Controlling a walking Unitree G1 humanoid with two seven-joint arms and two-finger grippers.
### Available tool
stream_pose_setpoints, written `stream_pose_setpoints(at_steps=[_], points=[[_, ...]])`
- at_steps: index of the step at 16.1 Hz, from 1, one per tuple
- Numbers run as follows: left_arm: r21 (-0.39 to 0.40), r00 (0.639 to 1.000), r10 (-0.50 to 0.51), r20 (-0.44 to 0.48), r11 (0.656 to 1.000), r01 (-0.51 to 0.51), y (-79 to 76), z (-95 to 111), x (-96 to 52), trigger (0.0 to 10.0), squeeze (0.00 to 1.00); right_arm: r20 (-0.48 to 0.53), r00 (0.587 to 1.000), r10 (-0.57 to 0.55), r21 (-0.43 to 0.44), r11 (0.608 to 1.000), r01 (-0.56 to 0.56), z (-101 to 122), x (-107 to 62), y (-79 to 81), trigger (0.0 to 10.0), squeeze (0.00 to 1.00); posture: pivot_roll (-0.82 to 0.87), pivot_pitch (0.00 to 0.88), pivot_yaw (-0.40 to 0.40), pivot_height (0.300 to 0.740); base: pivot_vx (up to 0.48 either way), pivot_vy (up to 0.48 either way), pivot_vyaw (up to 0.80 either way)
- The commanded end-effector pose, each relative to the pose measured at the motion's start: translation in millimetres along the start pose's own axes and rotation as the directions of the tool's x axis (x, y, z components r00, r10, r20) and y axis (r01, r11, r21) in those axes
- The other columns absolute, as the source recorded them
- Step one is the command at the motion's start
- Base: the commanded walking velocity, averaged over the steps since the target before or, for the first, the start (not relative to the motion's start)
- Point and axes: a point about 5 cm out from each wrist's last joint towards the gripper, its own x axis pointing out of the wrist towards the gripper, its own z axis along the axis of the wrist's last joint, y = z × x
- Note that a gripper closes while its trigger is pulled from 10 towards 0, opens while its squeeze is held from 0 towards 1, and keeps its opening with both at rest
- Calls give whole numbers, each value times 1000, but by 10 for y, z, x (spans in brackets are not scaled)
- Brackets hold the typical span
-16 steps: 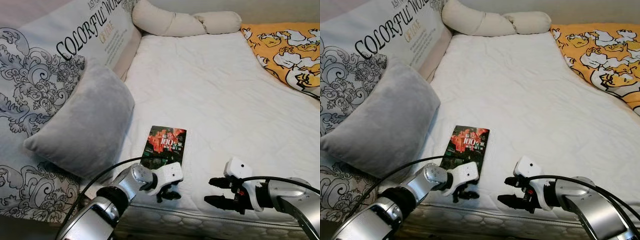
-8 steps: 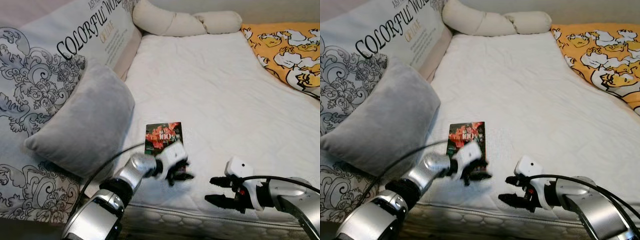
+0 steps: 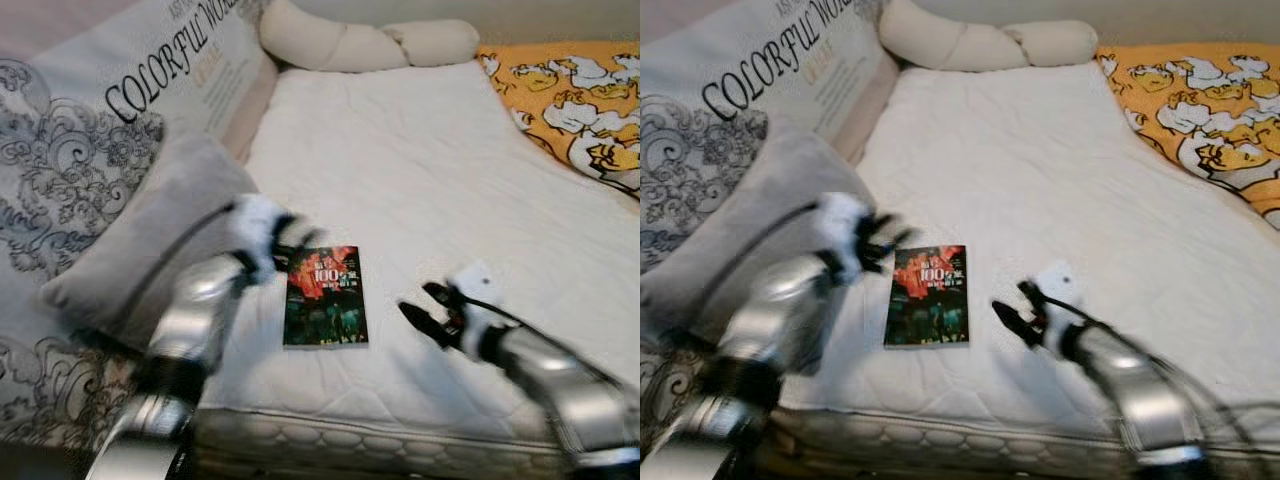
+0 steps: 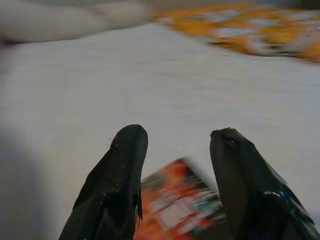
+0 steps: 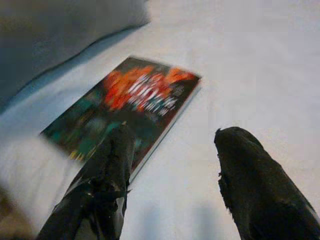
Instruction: Clean up the room
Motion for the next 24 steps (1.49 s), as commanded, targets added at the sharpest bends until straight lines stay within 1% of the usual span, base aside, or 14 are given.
stream_pose_setpoints(at_steps=[1, 2, 3, 4, 5, 6, 8, 13, 17, 20, 24], points=[[13, 996, 92, -5, 996, -92, 64, 31, -106, 10000, 0, 38, 996, -86, 10, 996, 86, 58, 54, -19, 10000, 0, -69, 0, 76, 740, 0, 0, 0], [5, 991, 137, 8, 991, -137, 61, 36, -180, 10000, 0, 67, 988, -138, 64, 989, 134, 78, 92, 9, 10000, 0, -59, 0, 69, 740, 0, 0, 0], [3, 987, 158, 15, 987, -158, 58, 43, -216, 10000, 0, 79, 983, -164, 90, 984, 157, 88, 107, 20, 10000, 0, -59, 0, 69, 740, 0, 0, 0], [-6, 979, 203, 29, 979, -203, 43, 53, -320, 10000, 0, 89, 970, -225, 114, 970, 214, 95, 141, 64, 10000, 0, -48, 0, 61, 740, 0, 0, 0], [-23, 960, 277, 32, 961, -276, 61, 66, -443, 10000, 0, 79, 965, -248, 104, 965, 240, 75, 168, 128, 10000, 0, -27, 0, 48, 740, 0, 0, 0], [-29, 955, 296, 30, 955, -295, 71, 65, -473, 10000, 0, 80, 965, -252, 108, 964, 242, 70, 172, 142, 10000, 0, -24, 0, 47, 740, 0, 0, -688], [-40, 939, 343, 1, 939, -342, 67, 32, -583, 10000, 0, 82, 963, -258, 143, 959, 245, 49, 186, 204, 10000, 0, -15, 0, 40, 740, 0, 0, -691], [-36, 932, 363, -24, 931, -363, 13, 59, -661, 10000, 0, 70, 954, -292, 178, 945, 276, -9, 151, 212, 10000, 0, -3, 0, 32, 740, 0, -252, 0], [-27, 940, 337, -50, 940, -339, -31, 34, -674, 10000, 0, 65, 951, -302, 168, 943, 287, -16, 134, 214, 10000, 0, -14, 0, 37, 740, 0, -268, 0], [-24, 944, 326, -61, 945, -328, -53, 28, -679, 10000, 0, 62, 949, -308, 162, 942, 295, -26, 116, 184, 10000, 0, -12, 0, 35, 740, 0, -270, 0], [-26, 943, 326, -70, 944, -328, -57, 10, -707, 10000, 0, 58, 954, -296, 156, 946, 284, -23, 132, 195, 10000, 0, -7, 0, 24, 740, 0, -268, 0]])
